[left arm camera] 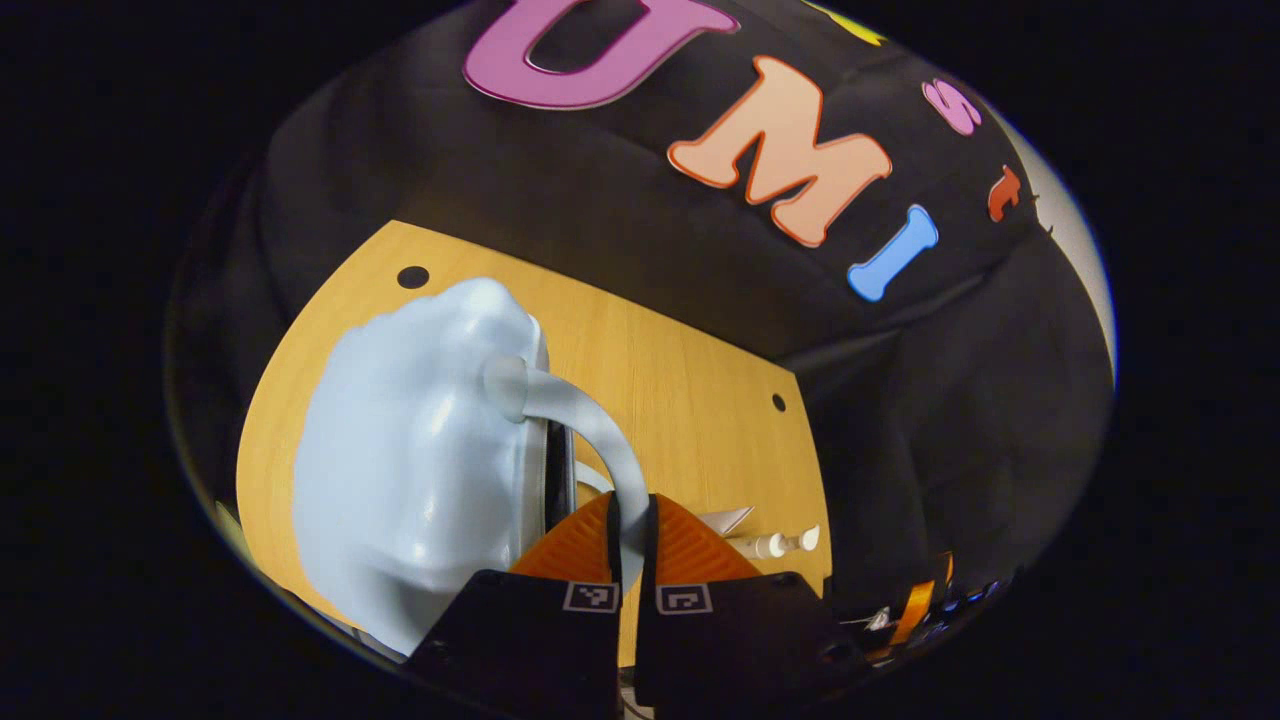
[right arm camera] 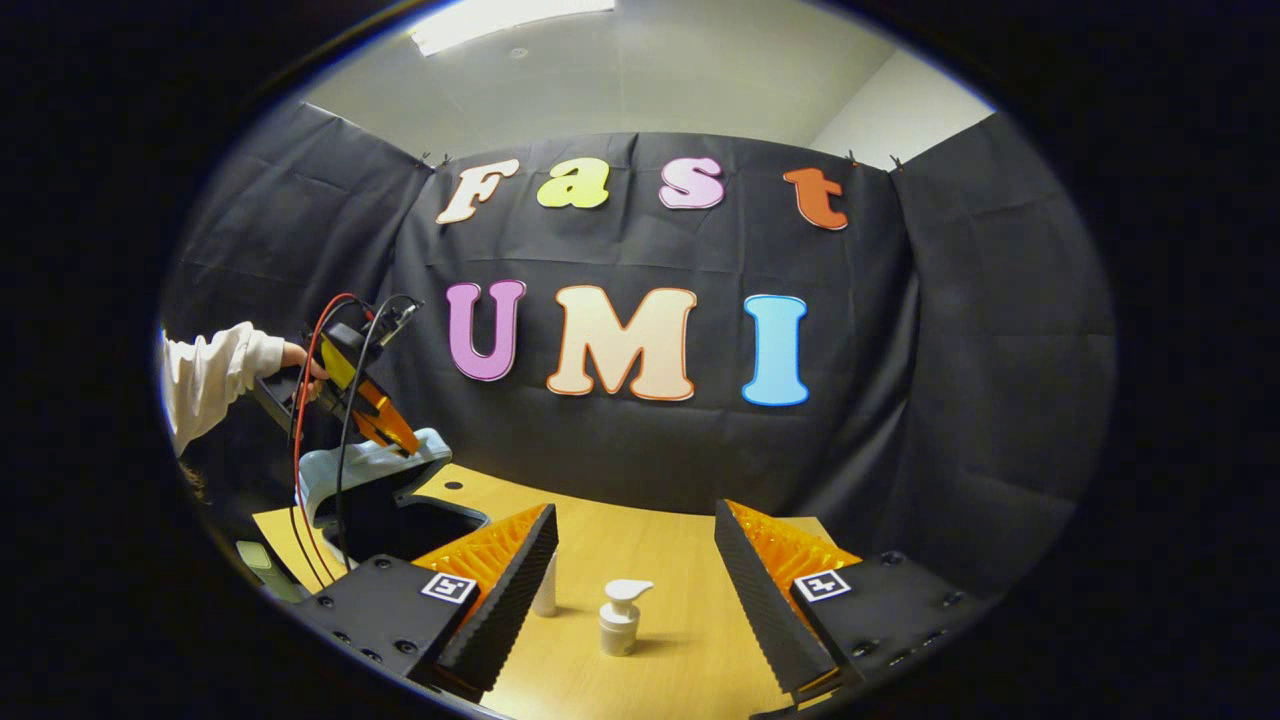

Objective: First open the suitcase, pack the skin care products into it, and then close the suitcase.

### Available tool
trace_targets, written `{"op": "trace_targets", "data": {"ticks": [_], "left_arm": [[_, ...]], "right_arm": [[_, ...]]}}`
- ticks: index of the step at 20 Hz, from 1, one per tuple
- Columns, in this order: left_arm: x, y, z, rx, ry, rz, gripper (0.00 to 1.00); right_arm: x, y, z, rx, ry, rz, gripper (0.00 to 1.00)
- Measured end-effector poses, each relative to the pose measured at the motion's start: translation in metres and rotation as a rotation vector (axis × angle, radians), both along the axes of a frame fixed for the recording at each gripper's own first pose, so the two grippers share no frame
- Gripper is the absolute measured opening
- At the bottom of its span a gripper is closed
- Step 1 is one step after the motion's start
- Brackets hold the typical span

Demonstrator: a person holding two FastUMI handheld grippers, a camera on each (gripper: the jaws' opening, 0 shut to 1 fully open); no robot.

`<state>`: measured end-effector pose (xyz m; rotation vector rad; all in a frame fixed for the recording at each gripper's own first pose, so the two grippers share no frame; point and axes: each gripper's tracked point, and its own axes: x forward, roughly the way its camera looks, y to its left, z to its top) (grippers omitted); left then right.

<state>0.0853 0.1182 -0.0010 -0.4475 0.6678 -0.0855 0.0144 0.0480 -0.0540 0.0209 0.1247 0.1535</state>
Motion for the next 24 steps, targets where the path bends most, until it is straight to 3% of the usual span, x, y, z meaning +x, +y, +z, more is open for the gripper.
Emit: {"op": "trace_targets", "data": {"ticks": [6, 11, 18, 24], "left_arm": [[-0.045, 0.099, 0.051, -0.038, -0.131, 0.152, 0.00], [-0.093, 0.173, 0.057, -0.070, -0.174, 0.258, 0.00], [-0.161, 0.241, 0.018, -0.015, -0.174, 0.357, 0.00], [-0.200, 0.291, -0.073, 0.011, -0.050, 0.517, 0.00]], "right_arm": [[0.006, 0.036, 0.016, -0.001, -0.039, 0.049, 0.99], [0.008, 0.059, 0.023, 0.005, -0.056, 0.065, 0.99], [0.009, 0.083, 0.019, 0.027, -0.044, 0.085, 0.99], [0.007, 0.089, 0.023, 0.025, -0.059, 0.080, 0.99]]}}
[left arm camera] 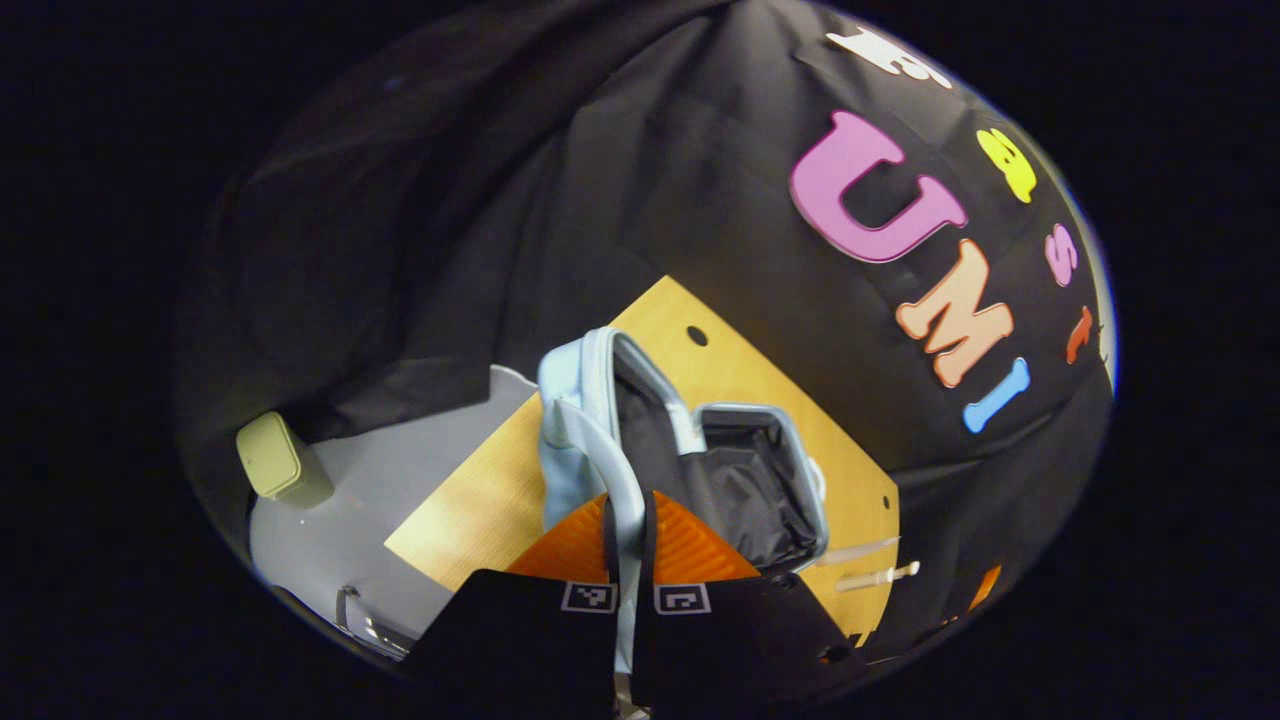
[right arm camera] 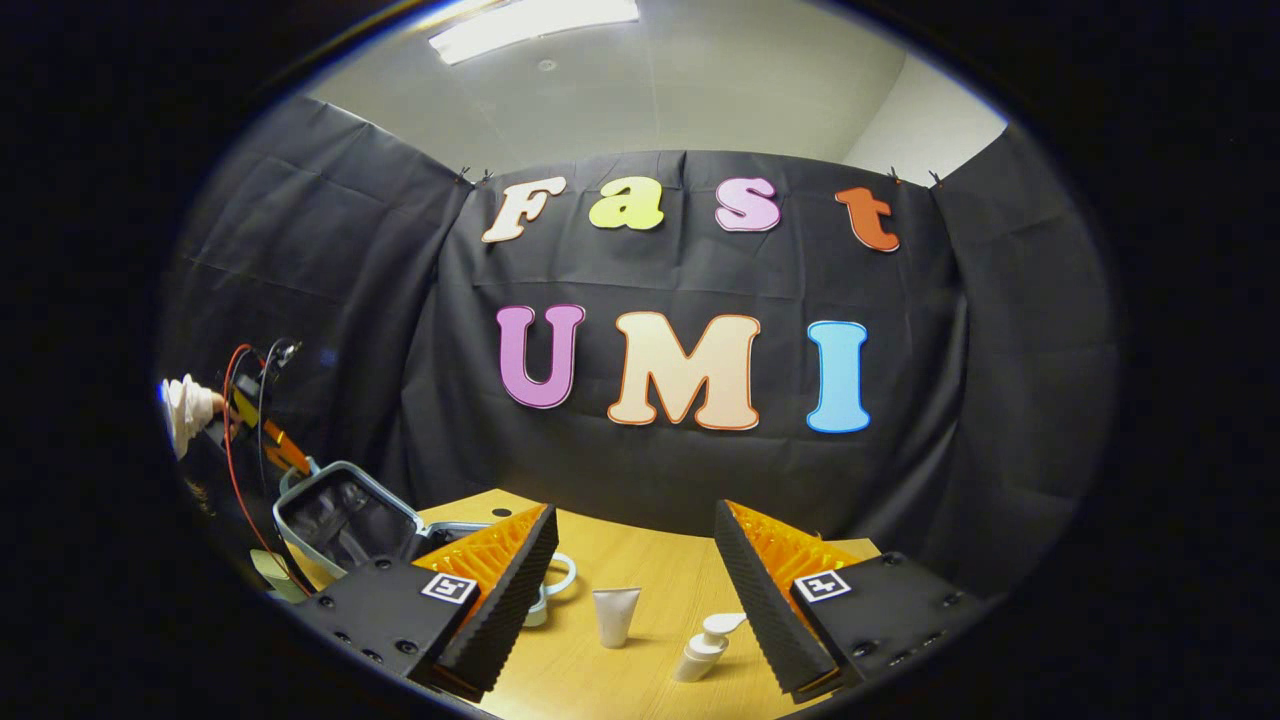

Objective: First open the suitcase, pack the skin care products into it, and then close the suitcase.

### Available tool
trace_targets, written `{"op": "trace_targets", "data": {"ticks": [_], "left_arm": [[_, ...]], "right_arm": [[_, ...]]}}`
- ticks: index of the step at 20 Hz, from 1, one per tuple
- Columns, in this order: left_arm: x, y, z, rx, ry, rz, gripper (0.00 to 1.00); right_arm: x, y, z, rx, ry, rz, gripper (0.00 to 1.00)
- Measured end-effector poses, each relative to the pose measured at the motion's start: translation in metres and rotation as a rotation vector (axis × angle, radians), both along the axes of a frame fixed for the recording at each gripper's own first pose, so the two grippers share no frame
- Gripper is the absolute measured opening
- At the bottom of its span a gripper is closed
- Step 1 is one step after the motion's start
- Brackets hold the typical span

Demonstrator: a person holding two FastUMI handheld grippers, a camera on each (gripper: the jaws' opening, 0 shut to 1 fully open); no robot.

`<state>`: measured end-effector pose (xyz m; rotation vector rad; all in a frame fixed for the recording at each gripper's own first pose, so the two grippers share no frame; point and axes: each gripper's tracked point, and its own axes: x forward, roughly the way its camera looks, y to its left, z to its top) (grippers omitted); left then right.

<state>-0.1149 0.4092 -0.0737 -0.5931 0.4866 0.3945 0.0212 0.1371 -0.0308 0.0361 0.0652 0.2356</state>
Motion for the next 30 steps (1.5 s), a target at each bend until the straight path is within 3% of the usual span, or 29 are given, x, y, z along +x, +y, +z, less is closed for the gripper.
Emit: {"op": "trace_targets", "data": {"ticks": [2, 8, 11, 14, 15, 17, 19, 22, 24, 27, 30], "left_arm": [[-0.008, 0.008, -0.045, -0.014, 0.057, 0.044, 0.00], [-0.004, 0.002, -0.120, -0.146, 0.049, 0.102, 0.00], [-0.002, 0.006, -0.124, -0.175, -0.004, 0.120, 0.02], [-0.014, 0.015, -0.135, -0.154, 0.028, 0.163, 0.01], [-0.019, 0.015, -0.129, -0.139, 0.028, 0.176, 0.08], [-0.030, 0.021, -0.122, -0.061, 0.033, 0.209, 0.50], [-0.037, 0.027, -0.096, 0.055, 0.008, 0.242, 0.63], [-0.034, 0.015, -0.032, 0.213, -0.125, 0.270, 0.95], [-0.021, -0.016, 0.006, 0.288, -0.207, 0.238, 0.95], [0.020, -0.087, 0.046, 0.400, -0.301, 0.121, 0.95], [0.075, -0.188, 0.067, 0.408, -0.386, -0.079, 0.94]], "right_arm": [[0.000, -0.001, -0.003, 0.005, 0.012, -0.004, 1.00], [-0.002, -0.008, -0.002, -0.002, 0.023, -0.022, 0.99], [-0.003, -0.012, -0.005, -0.008, 0.031, -0.030, 0.99], [-0.003, -0.013, -0.006, -0.009, 0.036, -0.035, 0.99], [-0.003, -0.015, -0.007, -0.013, 0.035, -0.037, 0.99], [-0.003, -0.017, -0.012, -0.022, 0.040, -0.038, 0.99], [-0.003, -0.018, -0.016, -0.023, 0.049, -0.036, 1.00], [0.001, -0.022, -0.022, -0.026, 0.058, -0.032, 0.99], [0.004, -0.024, -0.028, -0.027, 0.063, -0.028, 0.99], [0.011, -0.029, -0.047, -0.025, 0.096, -0.024, 0.99], [0.019, -0.033, -0.070, -0.037, 0.139, -0.016, 0.99]]}}
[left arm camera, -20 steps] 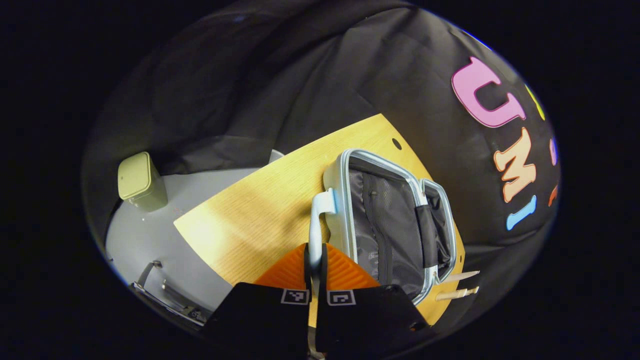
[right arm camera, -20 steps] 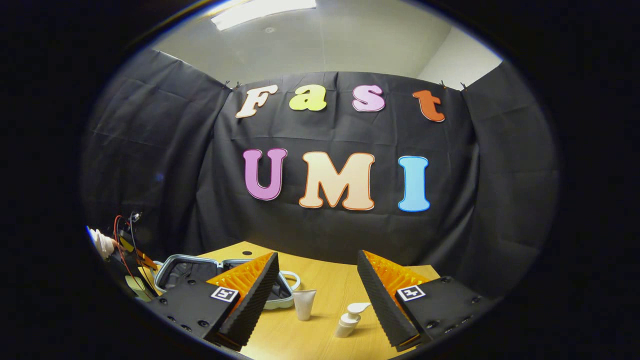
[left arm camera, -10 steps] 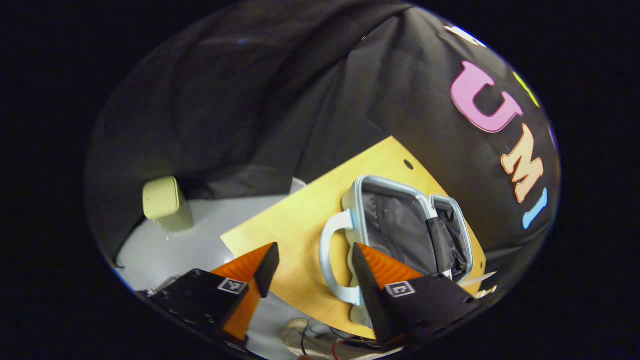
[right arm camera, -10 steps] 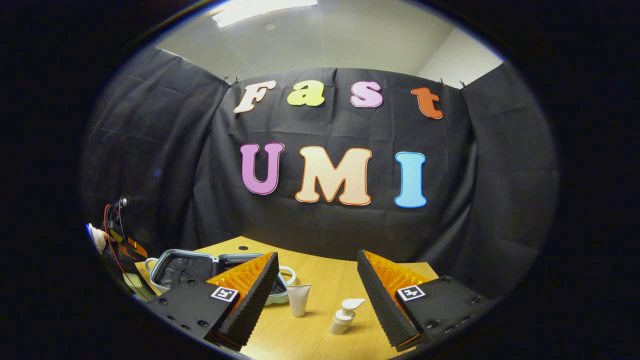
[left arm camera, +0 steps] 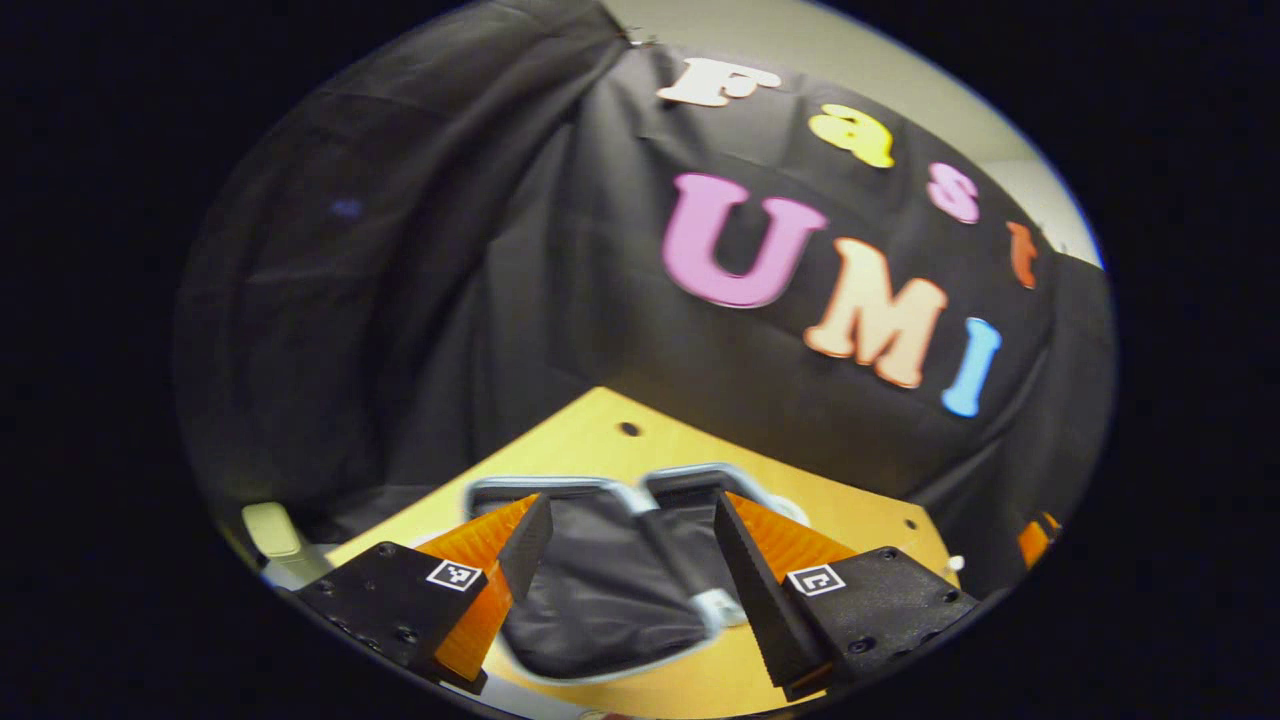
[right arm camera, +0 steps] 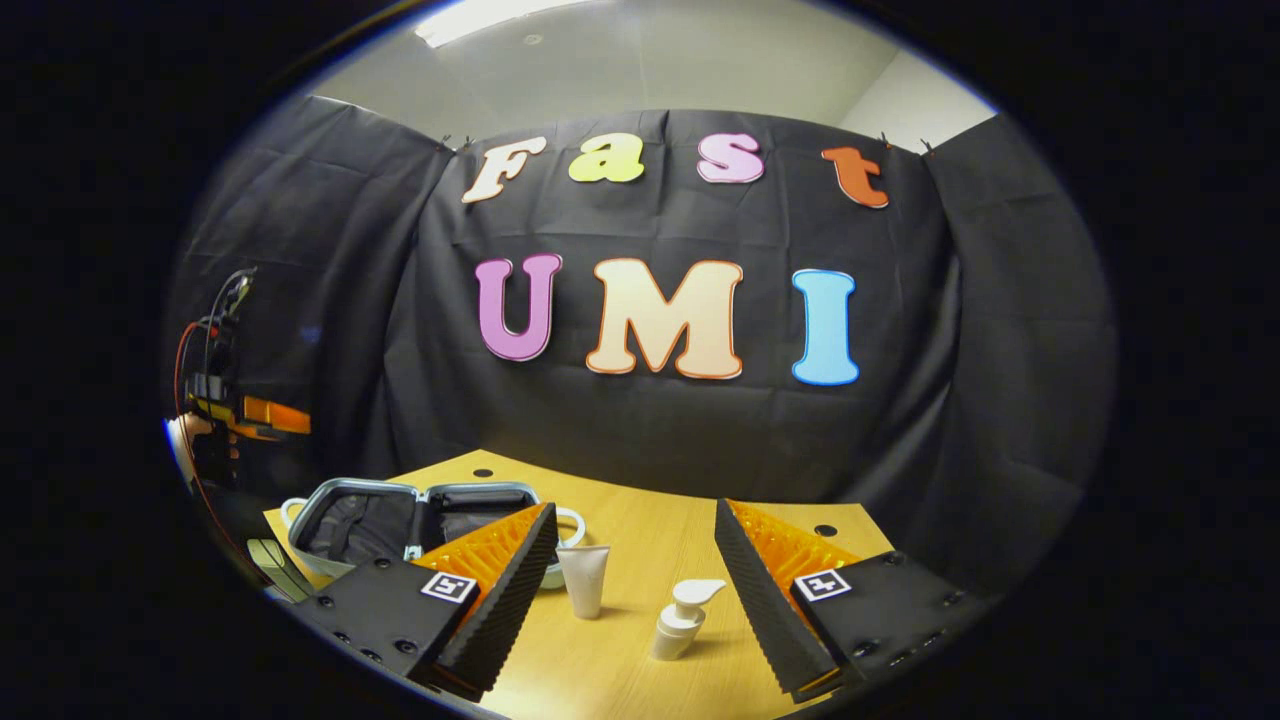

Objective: First open the suitcase, pack the skin care products into it, and then close the suitcase.

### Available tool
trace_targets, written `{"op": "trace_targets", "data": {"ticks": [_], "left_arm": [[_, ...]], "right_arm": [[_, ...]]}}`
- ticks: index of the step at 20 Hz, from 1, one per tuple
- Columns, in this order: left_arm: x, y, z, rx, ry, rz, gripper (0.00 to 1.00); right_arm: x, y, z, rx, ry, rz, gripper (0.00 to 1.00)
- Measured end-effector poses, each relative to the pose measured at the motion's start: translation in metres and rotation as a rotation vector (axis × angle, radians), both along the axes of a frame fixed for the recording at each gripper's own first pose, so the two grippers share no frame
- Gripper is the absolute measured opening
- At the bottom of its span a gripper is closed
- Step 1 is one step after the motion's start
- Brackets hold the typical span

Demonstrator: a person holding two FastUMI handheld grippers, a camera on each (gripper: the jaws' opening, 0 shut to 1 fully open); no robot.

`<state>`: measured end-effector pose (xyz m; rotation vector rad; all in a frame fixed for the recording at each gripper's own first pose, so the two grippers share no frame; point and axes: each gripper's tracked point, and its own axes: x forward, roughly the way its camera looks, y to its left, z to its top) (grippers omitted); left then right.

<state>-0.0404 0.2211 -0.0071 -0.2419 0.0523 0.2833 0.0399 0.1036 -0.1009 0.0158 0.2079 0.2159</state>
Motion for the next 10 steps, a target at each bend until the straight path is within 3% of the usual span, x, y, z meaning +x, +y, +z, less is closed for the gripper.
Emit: {"op": "trace_targets", "data": {"ticks": [6, 10], "left_arm": [[0.105, -0.182, -0.007, 0.069, -0.054, -0.351, 0.95], [0.158, -0.256, -0.052, 0.133, -0.008, -0.497, 0.95]], "right_arm": [[0.019, -0.015, -0.040, 0.035, 0.071, -0.007, 0.99], [0.027, -0.031, -0.066, 0.075, 0.127, -0.041, 1.00]]}}
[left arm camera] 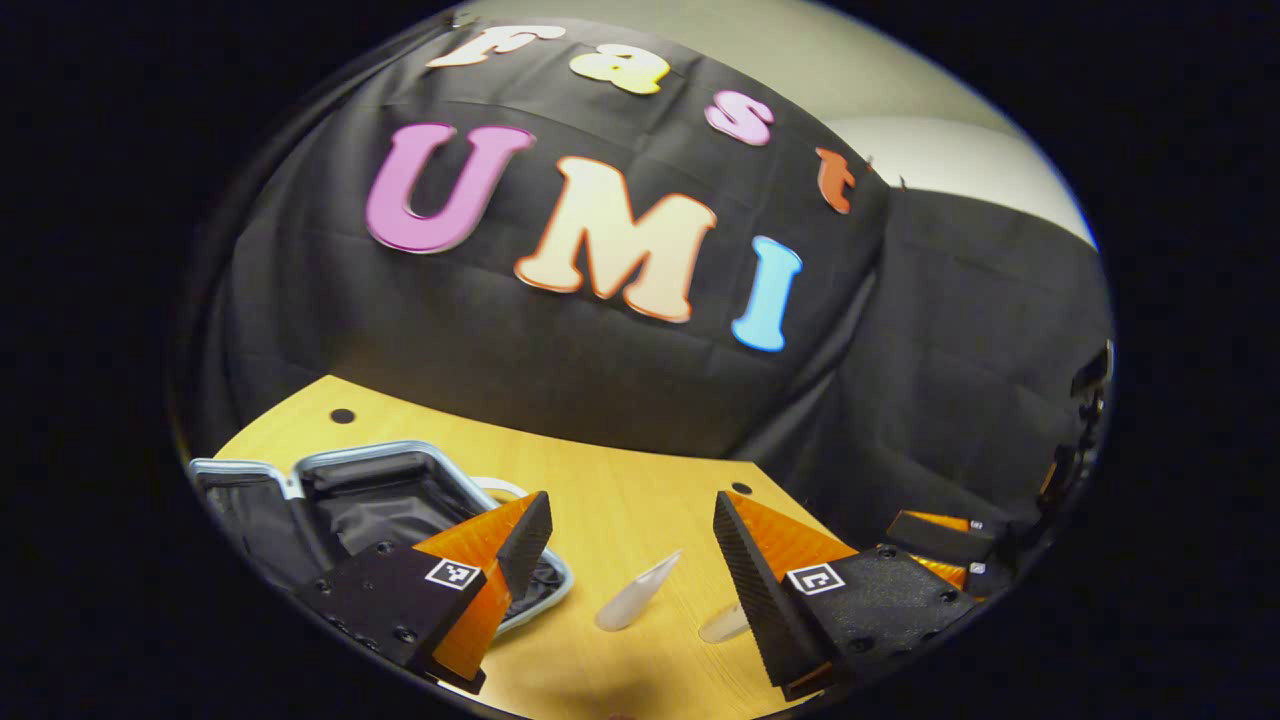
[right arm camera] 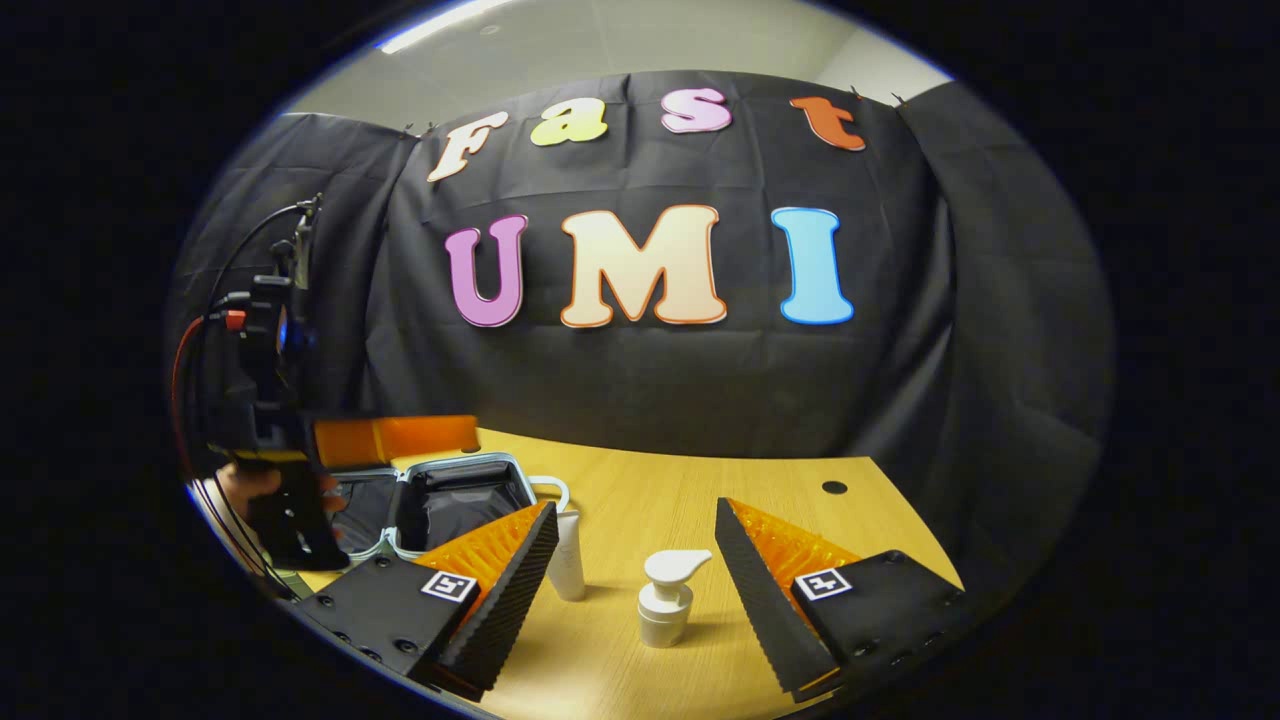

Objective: First open the suitcase, pack the skin care products into it, and then close the suitcase.

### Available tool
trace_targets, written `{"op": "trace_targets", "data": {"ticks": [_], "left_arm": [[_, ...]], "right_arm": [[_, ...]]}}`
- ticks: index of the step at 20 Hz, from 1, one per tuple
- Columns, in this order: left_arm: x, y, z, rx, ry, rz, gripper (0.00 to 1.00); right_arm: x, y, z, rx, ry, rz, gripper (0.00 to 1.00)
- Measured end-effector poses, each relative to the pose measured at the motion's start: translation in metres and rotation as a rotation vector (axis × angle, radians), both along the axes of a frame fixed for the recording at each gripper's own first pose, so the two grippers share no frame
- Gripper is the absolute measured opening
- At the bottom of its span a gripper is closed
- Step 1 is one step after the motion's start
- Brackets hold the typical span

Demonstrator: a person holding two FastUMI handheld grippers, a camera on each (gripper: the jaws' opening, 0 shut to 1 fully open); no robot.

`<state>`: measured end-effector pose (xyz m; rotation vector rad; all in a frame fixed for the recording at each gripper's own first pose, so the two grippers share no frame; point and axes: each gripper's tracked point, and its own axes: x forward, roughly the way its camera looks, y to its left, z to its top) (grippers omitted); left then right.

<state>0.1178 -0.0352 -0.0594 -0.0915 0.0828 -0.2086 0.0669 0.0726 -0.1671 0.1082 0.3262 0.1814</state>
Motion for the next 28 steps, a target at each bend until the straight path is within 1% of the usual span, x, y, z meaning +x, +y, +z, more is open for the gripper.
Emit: {"op": "trace_targets", "data": {"ticks": [2, 5, 9, 11, 12, 14, 15, 16, 19, 23, 26, 27, 28], "left_arm": [[0.015, -0.017, -0.033, 0.055, 0.047, -0.037, 0.95], [0.030, -0.030, -0.070, 0.086, 0.119, -0.053, 0.95], [0.046, -0.028, -0.121, 0.071, 0.212, -0.064, 0.92], [0.053, -0.029, -0.138, 0.054, 0.243, -0.071, 0.86], [0.056, -0.027, -0.143, 0.048, 0.252, -0.068, 0.73], [0.060, -0.028, -0.147, 0.031, 0.261, -0.079, 0.34], [0.062, -0.028, -0.147, 0.029, 0.260, -0.085, 0.33], [0.064, -0.028, -0.144, 0.020, 0.257, -0.085, 0.27], [0.060, -0.021, -0.139, -0.005, 0.274, -0.072, 0.24], [0.041, -0.016, -0.105, -0.064, 0.272, -0.091, 0.24], [0.024, -0.009, -0.063, -0.169, 0.269, -0.124, 0.24], [0.020, -0.001, -0.046, -0.201, 0.250, -0.125, 0.24], [0.018, 0.013, -0.030, -0.221, 0.234, -0.114, 0.24]], "right_arm": [[0.001, -0.009, -0.015, 0.017, 0.032, -0.023, 0.99], [0.000, -0.015, -0.038, 0.013, 0.073, -0.040, 0.99], [-0.003, -0.016, -0.065, 0.001, 0.125, -0.038, 1.00], [-0.002, -0.013, -0.075, -0.003, 0.141, -0.031, 1.00], [-0.002, -0.012, -0.079, -0.008, 0.147, -0.024, 1.00], [0.002, -0.010, -0.089, -0.025, 0.160, -0.014, 1.00], [0.003, -0.009, -0.094, -0.028, 0.171, -0.012, 1.00], [0.005, -0.007, -0.101, -0.027, 0.182, -0.008, 1.00], [0.011, -0.003, -0.124, -0.047, 0.224, 0.005, 1.00], [0.017, 0.008, -0.156, -0.102, 0.264, 0.047, 1.00], [0.020, 0.013, -0.177, -0.099, 0.314, 0.073, 0.99], [0.021, 0.012, -0.179, -0.104, 0.324, 0.070, 0.94], [0.024, 0.012, -0.183, -0.109, 0.326, 0.068, 0.80]]}}
